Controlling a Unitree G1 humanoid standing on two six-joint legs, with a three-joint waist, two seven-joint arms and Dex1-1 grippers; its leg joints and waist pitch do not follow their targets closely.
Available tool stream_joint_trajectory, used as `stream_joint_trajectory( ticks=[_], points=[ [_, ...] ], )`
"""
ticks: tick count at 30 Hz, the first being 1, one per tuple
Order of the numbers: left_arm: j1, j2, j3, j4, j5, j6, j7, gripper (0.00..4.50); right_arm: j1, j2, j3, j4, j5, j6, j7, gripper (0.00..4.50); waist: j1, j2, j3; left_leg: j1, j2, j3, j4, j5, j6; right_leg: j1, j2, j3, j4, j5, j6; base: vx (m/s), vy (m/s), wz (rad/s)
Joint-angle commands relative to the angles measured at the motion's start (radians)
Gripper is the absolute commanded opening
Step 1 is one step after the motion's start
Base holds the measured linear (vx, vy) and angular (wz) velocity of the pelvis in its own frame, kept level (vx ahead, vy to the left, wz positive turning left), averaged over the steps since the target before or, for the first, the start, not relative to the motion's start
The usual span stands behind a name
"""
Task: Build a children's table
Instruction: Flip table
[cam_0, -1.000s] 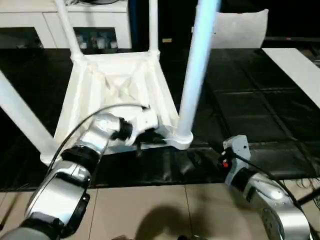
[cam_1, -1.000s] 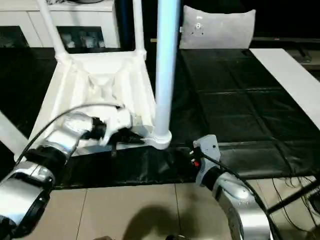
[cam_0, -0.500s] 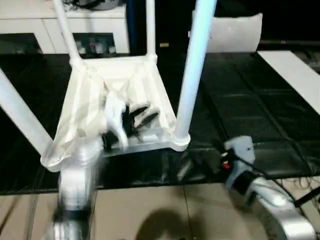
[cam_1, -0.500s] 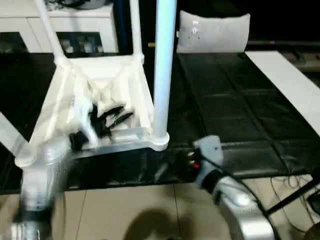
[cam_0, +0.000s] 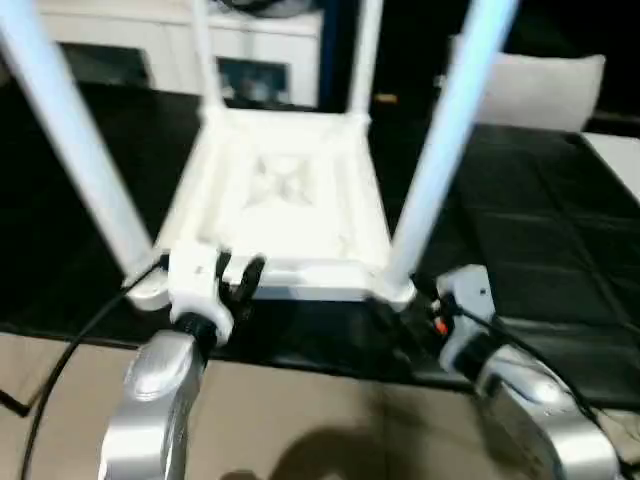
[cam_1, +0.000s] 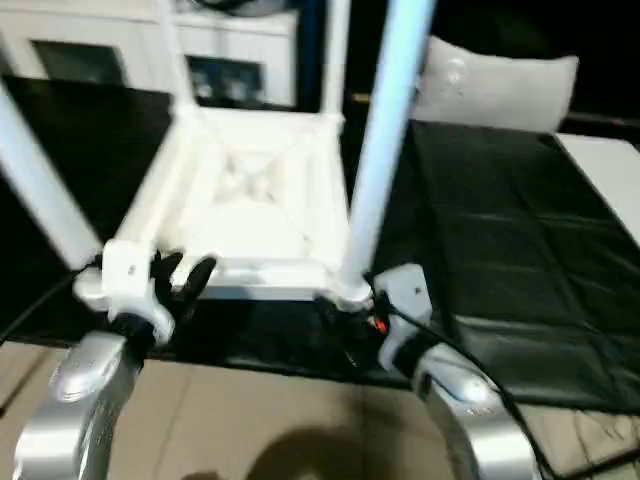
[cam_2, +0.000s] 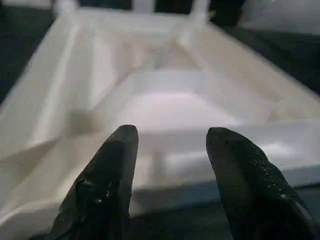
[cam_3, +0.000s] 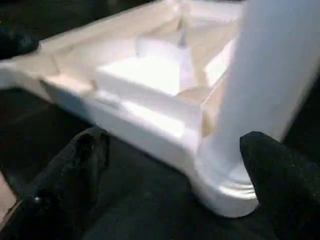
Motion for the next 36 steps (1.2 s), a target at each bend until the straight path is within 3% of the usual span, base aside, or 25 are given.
stream_joint_trajectory(
  ticks=[1,2,3,4,5,6,7,8,9,10,11,12,14,15,16,17,18,23,24,25,30,32,33,34,36],
  points=[
    [0.006,0.001,-0.001,-0.029,0.001,0.032,0.016,2.73,0.003,-0.014,0.013,-0.004,-0.011,-0.015,0.018,4.5,-0.028,0.024,-0.054,0.019,0.112,-0.035,-0.103,-0.062,0.114,0.033,-0.053,0.071,-0.063,-0.118,-0.144,0.005,0.121,-0.04],
    [0.019,0.006,-0.007,-0.039,0.006,0.035,0.014,2.73,0.004,-0.013,0.012,-0.006,-0.004,-0.015,0.022,4.5,-0.03,0.03,-0.053,0.018,0.117,-0.042,-0.11,-0.103,0.087,0.034,-0.054,0.075,-0.059,-0.075,-0.14,0.005,0.121,-0.04],
    [0.043,0.013,-0.014,-0.054,0.016,0.041,0.016,2.73,-0.002,-0.012,0.015,-0.008,-0.003,-0.016,0.021,4.5,-0.042,0.022,-0.044,0.01,0.106,-0.032,-0.123,-0.221,0.041,0.04,-0.062,0.083,-0.069,-0.071,-0.131,-0.022,0.101,-0.04],
    [0.045,0.013,-0.014,-0.056,0.017,0.042,0.018,2.73,-0.003,-0.013,0.015,-0.008,-0.004,-0.016,0.021,4.5,-0.052,0.015,-0.041,0.007,0.09,-0.024,-0.127,-0.323,0.001,0.044,-0.072,0.089,-0.083,-0.146,-0.126,-0.06,0.071,-0.08],
    [0.07,-0.003,-0.002,-0.082,0.024,0.076,0.053,2.73,-0.016,-0.014,0.025,-0.005,0.003,-0.013,0.031,4.5,-0.059,0.009,-0.033,0.005,0.074,-0.016,-0.127,-0.409,-0.024,0.038,-0.077,0.094,-0.099,-0.28,-0.104,-0.06,0.071,-0.08],
    [0.07,-0.003,-0.002,-0.082,0.024,0.076,0.053,2.73,-0.016,-0.014,0.025,-0.005,0.003,-0.013,0.031,4.5,-0.066,0.004,-0.029,0.005,0.069,-0.015,-0.124,-0.437,-0.03,0.035,-0.082,0.096,-0.108,-0.351,-0.088,-0.065,0.043,-0.11],
    [0.077,-0.007,0.004,-0.09,0.024,0.086,0.061,2.73,-0.019,-0.013,0.029,-0.003,0.004,-0.01,0.031,4.5,-0.071,0.002,-0.025,0.005,0.059,-0.015,-0.119,-0.465,-0.034,0.03,-0.089,0.095,-0.127,-0.491,-0.046,0.0,0.0,0.0],
    [0.104,-0.014,0.008,-0.129,0.036,0.114,0.089,2.73,-0.034,-0.01,0.037,0.001,0.026,-0.014,0.053,4.5,-0.076,0.001,-0.025,0.013,0.058,-0.016,-0.112,-0.48,-0.035,0.021,-0.095,0.095,-0.14,-0.563,-0.02,0.0,0.0,0.0],
    [0.118,-0.017,0.01,-0.152,0.039,0.121,0.102,2.73,-0.039,-0.009,0.043,-0.001,0.03,-0.018,0.06,4.5,-0.081,-0.011,-0.024,0.012,0.056,-0.015,-0.11,-0.475,-0.031,0.02,-0.095,0.094,-0.144,-0.584,-0.011,0.0,0.0,0.0],
    [0.138,-0.02,0.012,-0.186,0.039,0.132,0.112,2.73,-0.047,-0.003,0.052,0.004,0.044,-0.035,0.081,4.5,-0.089,-0.006,-0.021,0.009,0.054,-0.017,-0.109,-0.475,-0.025,0.018,-0.096,0.09,-0.147,-0.62,0.004,0.0,0.0,0.0],
    [0.139,-0.02,0.012,-0.188,0.039,0.132,0.113,2.73,-0.048,-0.002,0.052,0.004,0.044,-0.036,0.082,4.5,-0.097,-0.013,-0.019,0.009,0.053,-0.019,-0.106,-0.485,-0.02,0.015,-0.096,0.082,-0.154,-0.665,0.023,0.0,0.0,0.0],
    [0.148,-0.015,0.011,-0.21,0.044,0.148,0.123,2.73,-0.054,-0.002,0.06,0.011,0.048,-0.047,0.094,4.5,-0.102,-0.011,-0.02,0.017,0.048,-0.016,-0.098,-0.487,-0.018,0.008,-0.096,0.078,-0.166,-0.689,0.036,0.0,0.0,0.0],
    [0.149,-0.022,0.017,-0.24,0.055,0.181,0.149,2.73,-0.072,0.016,0.057,0.033,0.035,-0.047,0.064,4.5,-0.109,-0.014,-0.021,0.016,0.05,-0.018,-0.102,-0.481,-0.015,0.01,-0.09,0.073,-0.164,-0.663,0.038,0.0,0.0,0.0],
    [0.145,-0.03,0.024,-0.251,0.062,0.195,0.164,2.73,-0.08,0.023,0.053,0.037,0.041,-0.027,0.053,4.5,-0.11,-0.025,-0.021,0.014,0.051,-0.017,-0.103,-0.478,-0.013,0.011,-0.088,0.071,-0.164,-0.655,0.039,0.0,0.0,0.0],
    [0.141,-0.037,0.032,-0.261,0.064,0.21,0.176,2.73,-0.088,0.029,0.05,0.039,0.048,-0.007,0.048,4.5,-0.11,-0.016,-0.021,0.013,0.054,-0.021,-0.107,-0.478,-0.014,0.014,-0.089,0.07,-0.16,-0.629,0.033,0.0,0.0,0.0],
    [0.136,-0.04,0.043,-0.265,0.068,0.218,0.188,2.73,-0.095,0.033,0.052,0.039,0.058,0.006,0.054,4.5,-0.112,-0.021,-0.021,0.013,0.055,-0.02,-0.108,-0.481,-0.015,0.014,-0.087,0.07,-0.159,-0.613,0.031,0.0,0.0,0.0],
    [0.128,-0.045,0.057,-0.267,0.076,0.217,0.209,2.73,-0.109,0.034,0.056,0.05,0.06,0.005,0.065,4.5,-0.109,-0.017,-0.02,0.019,0.055,-0.02,-0.108,-0.489,-0.017,0.007,-0.085,0.073,-0.161,-0.604,0.029,0.0,0.0,0.0],
    [0.107,-0.043,0.112,-0.251,0.111,0.201,0.294,2.73,-0.192,0.038,0.067,0.142,0.038,-0.073,0.09,4.5,-0.108,-0.015,-0.023,0.015,0.059,-0.022,-0.114,-0.496,-0.023,0.011,-0.085,0.079,-0.15,-0.523,0.001,0.0,0.0,0.0],
    [0.091,-0.037,0.128,-0.246,0.114,0.194,0.307,2.73,-0.232,0.049,0.046,0.184,0.044,-0.094,0.083,4.5,-0.105,-0.008,-0.024,0.016,0.059,-0.022,-0.114,-0.49,-0.024,0.011,-0.085,0.081,-0.147,-0.506,-0.006,0.0,0.0,0.0],
    [0.087,-0.032,0.131,-0.245,0.117,0.191,0.309,2.73,-0.247,0.052,0.036,0.201,0.042,-0.102,0.075,4.5,-0.104,-0.012,-0.027,0.015,0.059,-0.019,-0.114,-0.469,-0.021,0.011,-0.086,0.087,-0.142,-0.468,-0.024,0.0,0.0,0.0],
    [0.066,0.048,0.107,-0.211,0.131,0.189,0.263,2.73,-0.332,0.04,-0.038,0.315,0.011,-0.151,-0.006,4.5,-0.087,-0.012,-0.039,0.006,0.063,-0.007,-0.115,-0.312,-0.005,0.018,-0.082,0.105,-0.111,-0.276,-0.097,0.0,0.0,0.0],
    [0.041,0.066,0.11,-0.193,0.103,0.187,0.233,2.73,-0.352,0.015,-0.065,0.37,-0.009,-0.183,-0.034,4.5,-0.076,-0.009,-0.046,0.01,0.067,0.001,-0.111,-0.242,-0.005,0.02,-0.082,0.109,-0.099,-0.191,-0.128,0.0,0.0,0.0],
    [0.04,0.067,0.109,-0.192,0.101,0.185,0.231,2.73,-0.352,0.014,-0.065,0.371,-0.009,-0.184,-0.032,4.5,-0.073,-0.012,-0.047,0.009,0.065,0.004,-0.11,-0.22,-0.002,0.021,-0.082,0.109,-0.098,-0.17,-0.137,0.0,0.0,0.0],
    [0.035,0.075,0.103,-0.183,0.091,0.177,0.215,2.73,-0.349,0.009,-0.059,0.375,-0.008,-0.192,-0.015,4.5,-0.064,-0.011,-0.053,0.004,0.064,0.008,-0.105,-0.135,0.012,0.03,-0.083,0.111,-0.084,-0.079,-0.16,0.0,0.0,0.0],
    [0.03,0.079,0.093,-0.17,0.077,0.177,0.198,2.73,-0.327,0.016,-0.039,0.354,-0.007,-0.189,0.0,4.5,-0.058,-0.013,-0.057,0.001,0.064,0.011,-0.1,-0.05,0.042,0.037,-0.084,0.111,-0.074,0.005,-0.177,0.0,0.0,0.0]
  ],
)
